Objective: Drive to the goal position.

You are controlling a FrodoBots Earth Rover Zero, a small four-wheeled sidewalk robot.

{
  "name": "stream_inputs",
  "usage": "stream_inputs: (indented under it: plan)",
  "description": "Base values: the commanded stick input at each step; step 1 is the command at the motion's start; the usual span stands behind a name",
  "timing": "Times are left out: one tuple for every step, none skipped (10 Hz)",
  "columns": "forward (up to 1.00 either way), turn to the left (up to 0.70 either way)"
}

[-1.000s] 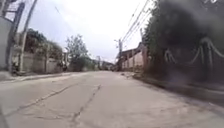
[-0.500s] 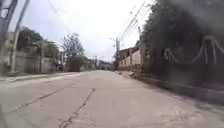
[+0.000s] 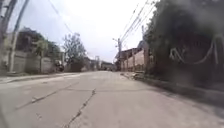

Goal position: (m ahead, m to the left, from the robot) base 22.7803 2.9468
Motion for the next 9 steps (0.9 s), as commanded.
stream_inputs:
  plan:
    - [0.7, 0.0]
    - [0.7, 0.0]
    - [0.7, 0.0]
    - [0.7, 0.0]
    - [0.7, 0.0]
    - [0.7, 0.0]
    - [0.7, 0.0]
    - [0.7, 0.0]
    - [0.7, 0.0]
